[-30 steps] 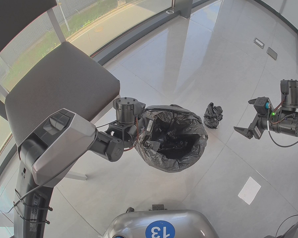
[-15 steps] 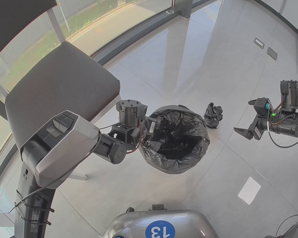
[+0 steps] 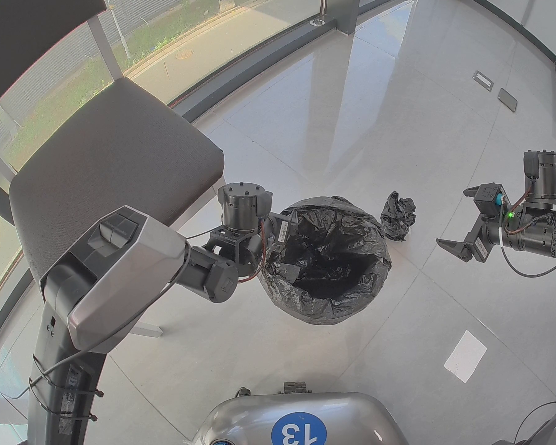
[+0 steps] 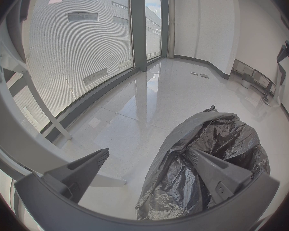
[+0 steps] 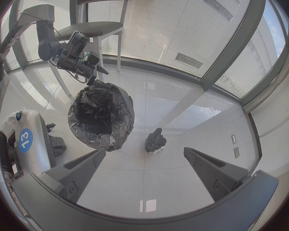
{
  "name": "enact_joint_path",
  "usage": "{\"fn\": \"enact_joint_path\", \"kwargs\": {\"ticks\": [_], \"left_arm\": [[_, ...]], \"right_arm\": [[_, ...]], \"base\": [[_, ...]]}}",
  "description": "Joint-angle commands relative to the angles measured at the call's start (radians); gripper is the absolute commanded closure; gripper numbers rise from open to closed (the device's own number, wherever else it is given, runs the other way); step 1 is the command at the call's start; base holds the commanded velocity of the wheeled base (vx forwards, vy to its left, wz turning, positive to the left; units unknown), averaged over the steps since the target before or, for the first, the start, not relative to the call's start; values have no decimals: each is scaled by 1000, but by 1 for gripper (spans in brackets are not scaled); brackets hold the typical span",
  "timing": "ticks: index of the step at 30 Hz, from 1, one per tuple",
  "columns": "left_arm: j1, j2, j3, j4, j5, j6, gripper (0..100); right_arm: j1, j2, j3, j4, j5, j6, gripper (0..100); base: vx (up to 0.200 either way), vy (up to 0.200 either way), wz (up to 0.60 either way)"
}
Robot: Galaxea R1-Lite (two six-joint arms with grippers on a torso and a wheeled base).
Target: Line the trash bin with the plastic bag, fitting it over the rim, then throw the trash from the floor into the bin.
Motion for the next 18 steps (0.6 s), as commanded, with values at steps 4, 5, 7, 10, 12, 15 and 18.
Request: {"fn": "enact_joint_path", "kwargs": {"ticks": [4,5,7,10,12,15,18], "left_arm": [[10,94,-198,30,113,-63,0],[10,105,-229,30,130,-72,0],[19,134,-296,21,170,-70,0],[28,141,-322,25,200,-66,0],[20,101,-303,38,197,-64,0],[7,27,-270,131,196,-67,0],[10,22,-264,160,194,-72,0]], "right_arm": [[0,-7,14,1,1,0,0],[0,-8,15,-1,1,-2,0],[0,-8,18,-1,1,-5,0],[0,-8,20,-1,1,-5,0],[0,-8,20,-1,1,-5,0],[0,-16,20,1,1,-5,0],[0,-16,18,1,1,-5,0]], "base": [[0,0,0],[0,0,0],[0,0,0],[0,0,0],[0,0,0],[0,0,0],[0,0,0]]}}
